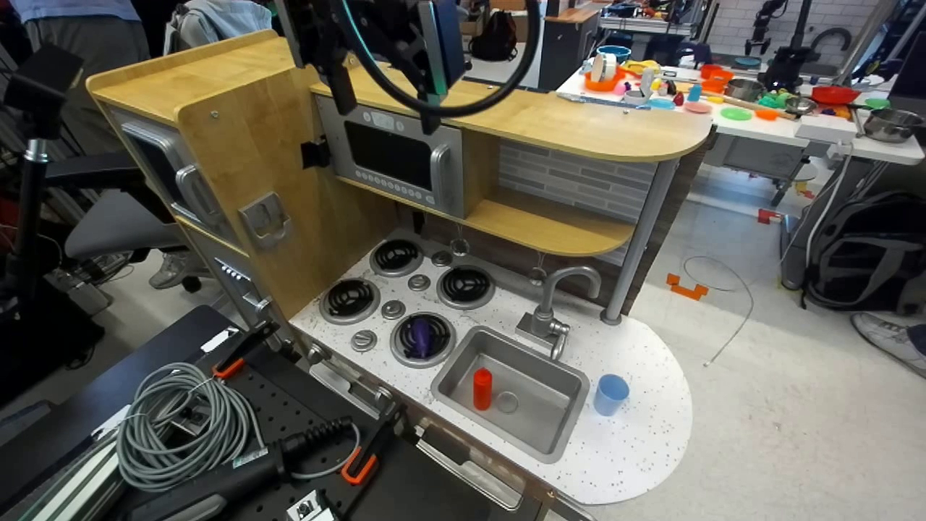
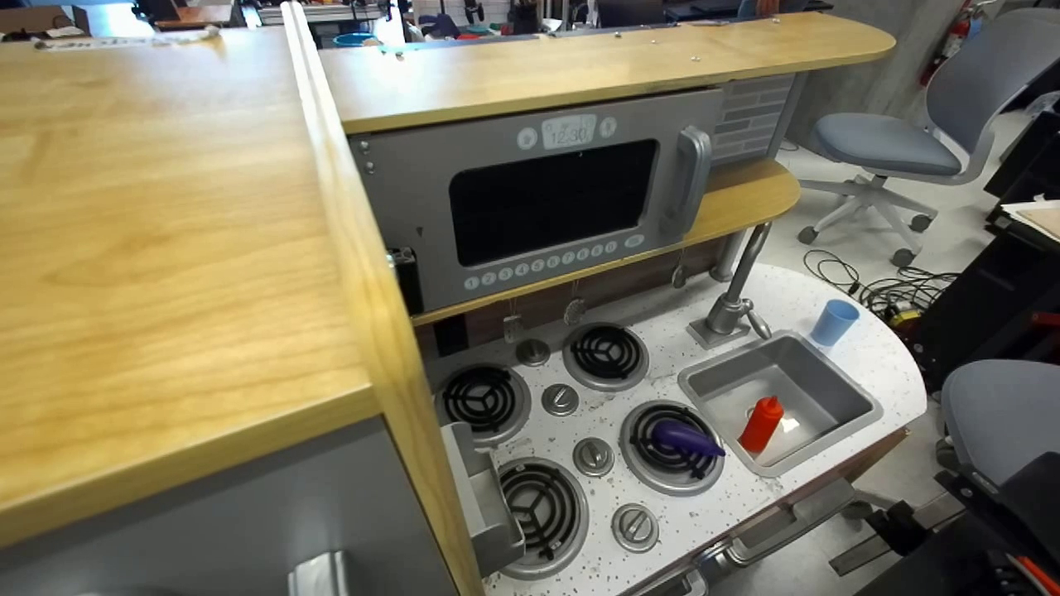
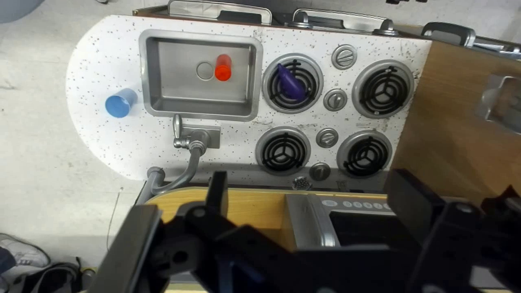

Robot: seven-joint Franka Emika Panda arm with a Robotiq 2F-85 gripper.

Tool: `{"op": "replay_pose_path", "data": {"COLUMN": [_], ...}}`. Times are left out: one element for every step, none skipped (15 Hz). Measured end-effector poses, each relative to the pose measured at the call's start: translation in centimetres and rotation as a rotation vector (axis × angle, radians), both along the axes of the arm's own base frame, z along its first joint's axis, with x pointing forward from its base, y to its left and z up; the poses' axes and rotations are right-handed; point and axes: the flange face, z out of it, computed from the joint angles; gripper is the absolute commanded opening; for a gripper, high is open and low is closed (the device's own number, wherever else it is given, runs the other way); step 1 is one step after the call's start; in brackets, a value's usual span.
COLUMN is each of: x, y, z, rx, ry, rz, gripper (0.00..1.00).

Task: Move the cup slightly down on the sink counter

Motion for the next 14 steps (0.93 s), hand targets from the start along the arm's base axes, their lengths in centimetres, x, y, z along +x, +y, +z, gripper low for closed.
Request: {"op": "replay_pose_path", "data": {"x": [0.9, 1.7, 2.4, 3.1, 3.7, 4.2, 4.8, 5.2, 5.8, 6.3, 6.8, 7.3, 7.9, 8.4], "y": [-0.4, -0.8, -1.2, -1.6, -2.1, -2.5, -2.9, -3.5, -4.1, -4.7, -5.6, -6.4, -7.3, -8.2], "z": [-1.0, -1.8, -2.5, -3.1, -3.8, -4.6, -5.4, -6.3, -7.4, -8.4, -9.5, -10.5, -11.6, -12.6], "rx": [-0.006, -0.011, -0.015, -0.019, -0.024, -0.027, -0.03, -0.033, -0.036, -0.041, -0.046, -0.05, -0.053, -0.056], "ry": [0.006, 0.012, 0.015, 0.022, 0.028, 0.038, 0.046, 0.057, 0.068, 0.077, 0.086, 0.099, 0.113, 0.127], "rz": [-0.002, -0.003, -0.005, -0.005, -0.006, -0.008, -0.014, -0.023, -0.033, -0.042, -0.053, -0.065, -0.078, -0.091], "gripper": [1.0, 1.0, 1.0, 1.0, 1.0, 1.0, 1.0, 1.0, 1.0, 1.0, 1.0, 1.0, 1.0, 1.0]}}
